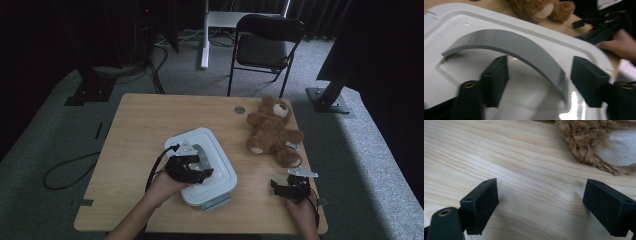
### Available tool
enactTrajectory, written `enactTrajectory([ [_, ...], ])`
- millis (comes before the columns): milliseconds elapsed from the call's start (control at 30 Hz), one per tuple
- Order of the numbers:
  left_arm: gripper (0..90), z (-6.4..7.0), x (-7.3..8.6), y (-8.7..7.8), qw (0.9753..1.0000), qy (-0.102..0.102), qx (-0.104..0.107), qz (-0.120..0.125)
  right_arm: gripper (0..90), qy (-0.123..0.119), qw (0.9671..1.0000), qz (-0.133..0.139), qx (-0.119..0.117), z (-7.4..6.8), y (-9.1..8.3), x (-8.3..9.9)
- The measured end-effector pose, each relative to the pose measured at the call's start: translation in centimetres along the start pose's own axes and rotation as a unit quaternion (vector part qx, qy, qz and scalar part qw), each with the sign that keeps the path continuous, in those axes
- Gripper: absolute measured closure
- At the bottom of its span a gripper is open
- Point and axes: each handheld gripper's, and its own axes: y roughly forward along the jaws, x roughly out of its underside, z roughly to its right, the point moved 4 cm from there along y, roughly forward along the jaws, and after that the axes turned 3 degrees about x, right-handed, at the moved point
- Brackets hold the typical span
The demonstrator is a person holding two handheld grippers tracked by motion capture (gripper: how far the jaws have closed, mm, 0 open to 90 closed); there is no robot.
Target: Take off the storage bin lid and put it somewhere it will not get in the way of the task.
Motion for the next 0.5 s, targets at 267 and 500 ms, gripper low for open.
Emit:
enactTrajectory([
  [267, 46.5, 0.21, -0.17, 0.36, 0.9999, -0.005, 0.014, 0.008, 12.2, 0.001, 1.0, 0.0, 0.0, 0.0, 0.0, 0.0],
  [500, 52.9, 0.45, -0.16, 0.62, 0.9998, 0.003, 0.017, 0.012, 12.2, 0.0, 1.0, 0.0, 0.0, 0.0, 0.0, 0.0],
])
